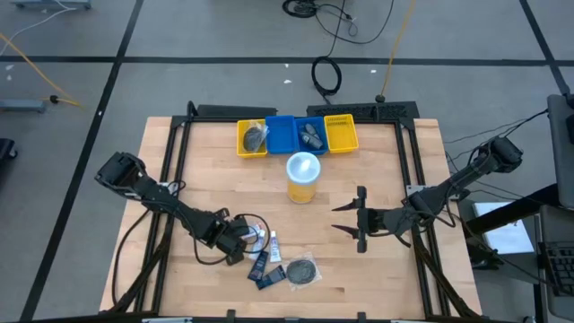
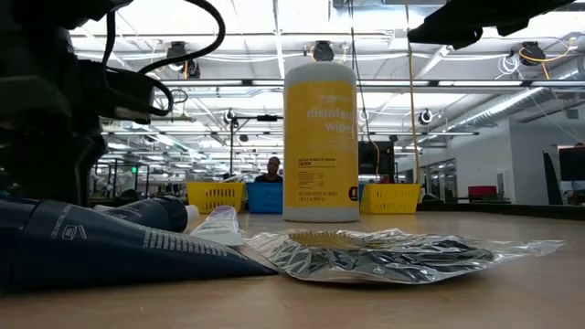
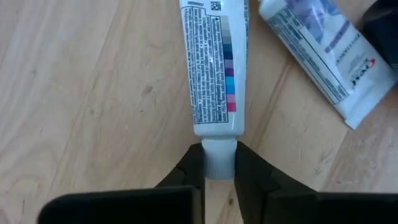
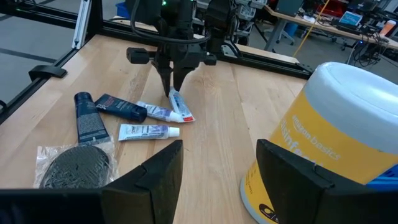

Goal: Pick & Place Travel size toiletries
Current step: Put the toothpaste into the left blue basket

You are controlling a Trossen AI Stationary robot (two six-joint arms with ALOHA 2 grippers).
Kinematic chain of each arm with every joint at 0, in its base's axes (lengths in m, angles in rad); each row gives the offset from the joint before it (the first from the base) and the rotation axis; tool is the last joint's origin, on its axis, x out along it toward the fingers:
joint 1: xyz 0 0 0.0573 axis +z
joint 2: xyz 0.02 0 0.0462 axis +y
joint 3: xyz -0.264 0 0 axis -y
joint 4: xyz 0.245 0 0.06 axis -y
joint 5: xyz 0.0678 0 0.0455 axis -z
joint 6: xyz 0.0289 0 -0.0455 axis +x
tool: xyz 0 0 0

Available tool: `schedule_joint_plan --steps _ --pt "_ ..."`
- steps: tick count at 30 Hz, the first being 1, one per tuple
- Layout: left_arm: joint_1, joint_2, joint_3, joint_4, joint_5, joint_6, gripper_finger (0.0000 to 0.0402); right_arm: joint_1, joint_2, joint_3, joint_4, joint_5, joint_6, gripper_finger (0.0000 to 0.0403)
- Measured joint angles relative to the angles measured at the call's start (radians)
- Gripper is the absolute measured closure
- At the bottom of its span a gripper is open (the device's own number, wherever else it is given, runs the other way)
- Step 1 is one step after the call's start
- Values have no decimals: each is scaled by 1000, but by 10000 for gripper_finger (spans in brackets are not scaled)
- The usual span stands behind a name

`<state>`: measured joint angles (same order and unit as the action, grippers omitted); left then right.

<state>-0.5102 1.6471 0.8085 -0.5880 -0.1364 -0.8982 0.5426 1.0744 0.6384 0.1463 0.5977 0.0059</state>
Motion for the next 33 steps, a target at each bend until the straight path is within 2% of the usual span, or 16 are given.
schedule_joint_plan --steps 8,14,19,26,33 --pt "0 1 15 -13 -24 -9 364 0 0 0 0 0 -2 206" --pt "14 7 86 -165 -94 -4 364 0 0 0 0 0 -3 206" --pt "58 6 129 -264 -162 -15 364 0 0 0 0 0 -3 206" --pt "145 -11 134 -285 -268 1 364 0 0 0 0 0 -3 206" --pt "223 -109 134 -282 -381 59 364 0 0 0 0 1 -3 206"
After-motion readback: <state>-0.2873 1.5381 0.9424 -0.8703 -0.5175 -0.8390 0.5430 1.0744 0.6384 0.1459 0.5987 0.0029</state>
